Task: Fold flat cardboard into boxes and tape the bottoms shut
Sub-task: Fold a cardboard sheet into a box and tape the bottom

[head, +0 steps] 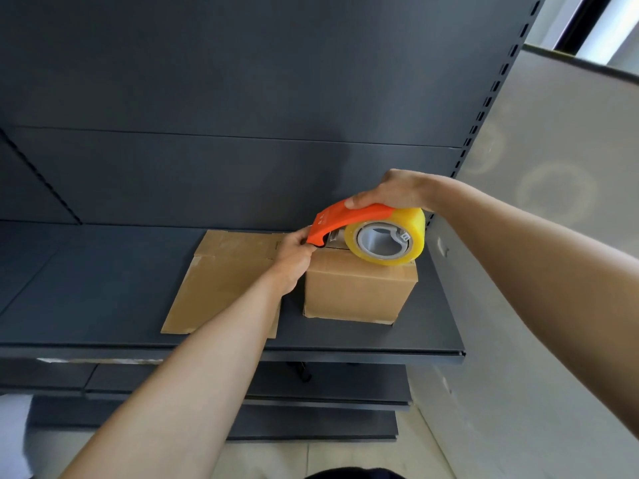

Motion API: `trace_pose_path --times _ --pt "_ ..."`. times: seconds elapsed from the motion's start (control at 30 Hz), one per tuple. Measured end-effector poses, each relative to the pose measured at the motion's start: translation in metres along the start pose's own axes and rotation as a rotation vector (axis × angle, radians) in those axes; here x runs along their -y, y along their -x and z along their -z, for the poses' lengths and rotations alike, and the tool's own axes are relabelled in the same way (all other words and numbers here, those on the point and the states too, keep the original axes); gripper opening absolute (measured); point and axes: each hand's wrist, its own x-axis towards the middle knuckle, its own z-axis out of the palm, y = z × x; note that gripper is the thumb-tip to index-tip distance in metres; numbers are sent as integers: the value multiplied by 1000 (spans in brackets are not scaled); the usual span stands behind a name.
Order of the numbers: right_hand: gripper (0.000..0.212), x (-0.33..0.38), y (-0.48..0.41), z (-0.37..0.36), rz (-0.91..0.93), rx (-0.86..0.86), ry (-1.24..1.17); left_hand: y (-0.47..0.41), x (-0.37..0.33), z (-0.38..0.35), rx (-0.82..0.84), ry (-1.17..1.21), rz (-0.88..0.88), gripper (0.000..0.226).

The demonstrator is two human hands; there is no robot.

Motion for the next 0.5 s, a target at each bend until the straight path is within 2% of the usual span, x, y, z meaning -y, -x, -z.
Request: trace_pose_path --times 0.33,0.5 --pt "69 -54 12 12 -35 -5 -48 -1 -8 -20 33 -164 -23 33" --pt "67 -66 17 14 -17 2 -111 0 -12 -32 5 -221 -35 34"
